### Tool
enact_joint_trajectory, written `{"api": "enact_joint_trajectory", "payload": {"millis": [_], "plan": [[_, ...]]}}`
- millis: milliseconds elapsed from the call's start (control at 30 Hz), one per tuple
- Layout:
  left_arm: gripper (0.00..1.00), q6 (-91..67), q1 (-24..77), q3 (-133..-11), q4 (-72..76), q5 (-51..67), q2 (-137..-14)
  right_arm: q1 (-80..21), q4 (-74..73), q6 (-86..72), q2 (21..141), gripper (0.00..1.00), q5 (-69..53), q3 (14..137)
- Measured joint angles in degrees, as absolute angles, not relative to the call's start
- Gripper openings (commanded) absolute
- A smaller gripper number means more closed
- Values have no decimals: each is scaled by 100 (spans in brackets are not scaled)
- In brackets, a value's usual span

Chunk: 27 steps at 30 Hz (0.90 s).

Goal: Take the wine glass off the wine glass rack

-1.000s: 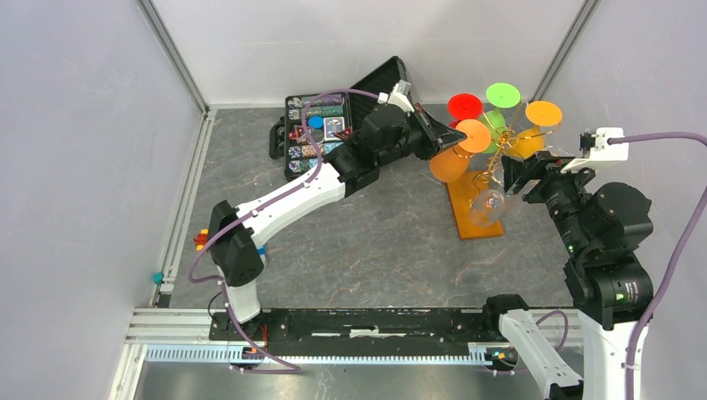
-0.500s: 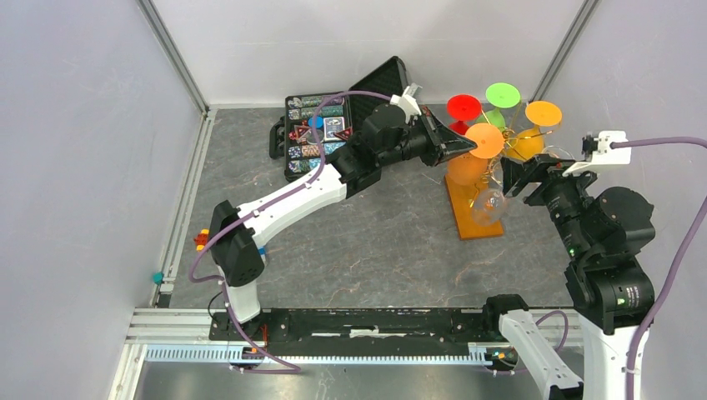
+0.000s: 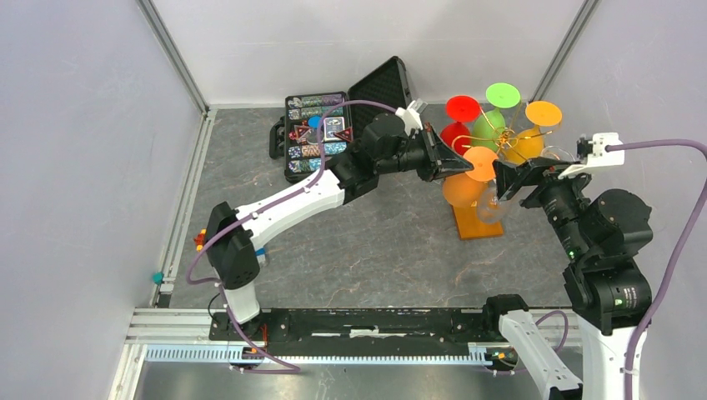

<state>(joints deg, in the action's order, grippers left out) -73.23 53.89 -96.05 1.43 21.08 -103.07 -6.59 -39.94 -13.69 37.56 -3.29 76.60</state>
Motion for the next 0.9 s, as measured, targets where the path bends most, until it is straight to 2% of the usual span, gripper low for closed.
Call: {"api": "enact_joint_trajectory", "payload": {"millis": [267, 500, 700, 900], "plan": [[2, -7002, 5387, -8997, -150, 2176, -9548, -659, -3942, -1098, 3780, 90, -1057, 7542], [2, -6692, 5269, -8377, -497, 2272, -8355, -657, -3684, -845, 4001, 87, -2272, 7402], [2, -6667, 4574, -8012, -851, 2346, -7620, -666, -3013, -572, 4029, 81, -3120, 6984], [2, -6665, 3732, -7780, -1313, 2600, -7391, -834, -2171, -403, 4104, 76, -3621, 6580]]}}
